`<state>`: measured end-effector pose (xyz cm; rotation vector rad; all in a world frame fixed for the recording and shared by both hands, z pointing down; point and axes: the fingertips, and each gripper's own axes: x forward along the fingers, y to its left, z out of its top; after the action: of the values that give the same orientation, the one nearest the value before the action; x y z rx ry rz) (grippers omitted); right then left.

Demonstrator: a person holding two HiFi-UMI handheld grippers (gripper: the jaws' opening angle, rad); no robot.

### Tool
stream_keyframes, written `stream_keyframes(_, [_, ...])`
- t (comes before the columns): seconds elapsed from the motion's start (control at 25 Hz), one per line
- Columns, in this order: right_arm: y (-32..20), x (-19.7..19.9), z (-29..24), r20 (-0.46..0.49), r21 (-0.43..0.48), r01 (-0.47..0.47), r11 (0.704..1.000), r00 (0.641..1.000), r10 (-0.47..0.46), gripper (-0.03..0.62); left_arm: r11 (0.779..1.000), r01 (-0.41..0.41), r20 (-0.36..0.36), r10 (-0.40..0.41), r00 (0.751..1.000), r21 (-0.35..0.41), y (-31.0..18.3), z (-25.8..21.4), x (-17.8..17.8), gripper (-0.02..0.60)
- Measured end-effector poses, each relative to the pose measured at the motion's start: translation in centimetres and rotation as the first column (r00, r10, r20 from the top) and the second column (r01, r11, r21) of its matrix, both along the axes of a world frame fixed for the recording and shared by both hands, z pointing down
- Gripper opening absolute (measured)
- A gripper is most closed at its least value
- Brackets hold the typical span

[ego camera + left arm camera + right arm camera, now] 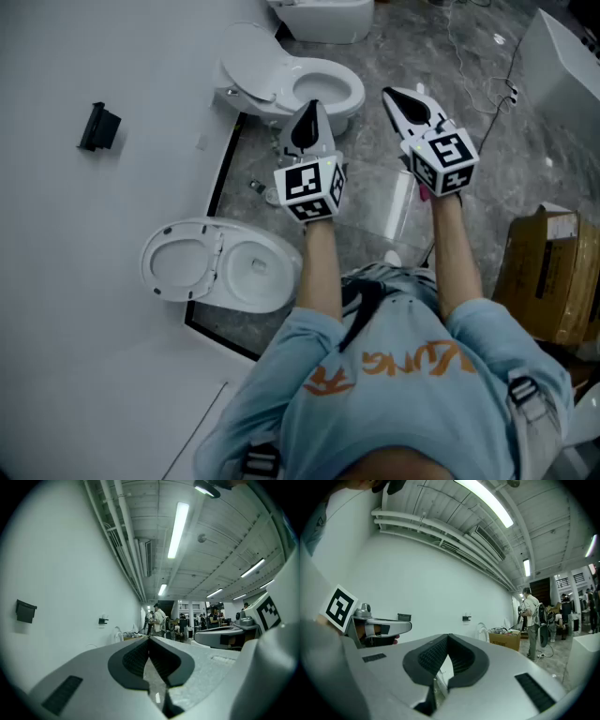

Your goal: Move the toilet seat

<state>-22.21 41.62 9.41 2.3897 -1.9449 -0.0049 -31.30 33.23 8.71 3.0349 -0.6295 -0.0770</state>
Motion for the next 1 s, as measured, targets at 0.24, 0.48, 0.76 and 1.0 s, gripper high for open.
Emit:
stream_keyframes(0.24, [1.5, 2.0, -0.1, 0.023, 0.028, 0.008, 1.000, 1.000, -0.008, 0.000, 1.000, 0.025, 0.012, -0.025, 1.000, -0.002, 1.2, 0.5, 1.2, -0.006])
stream_keyframes(0.48, [3.0, 5.2, 0.2, 0.052, 0.034, -0.037, 0.999, 0.998, 0.035, 0.000, 0.995, 0.097, 0.014, -0.097, 0.995, -0.007, 1.0, 1.0, 1.0, -0.006])
stream_keyframes(0.76, [4.1, 9.0, -2.9, 0.060, 0.113, -0.045, 0.993, 0.997, 0.038, 0.000, 0.993, 0.106, 0.020, -0.107, 0.994, 0.047, 1.6, -0.9, 2.5, -0.006])
stream_keyframes(1.0, [2.9, 8.4, -4.6, 0.033, 0.202, 0.083, 0.976, 0.995, -0.092, 0.000, 0.991, 0.117, 0.007, -0.117, 0.993, 0.060, 0.6, -1.8, 3.9, -0.006])
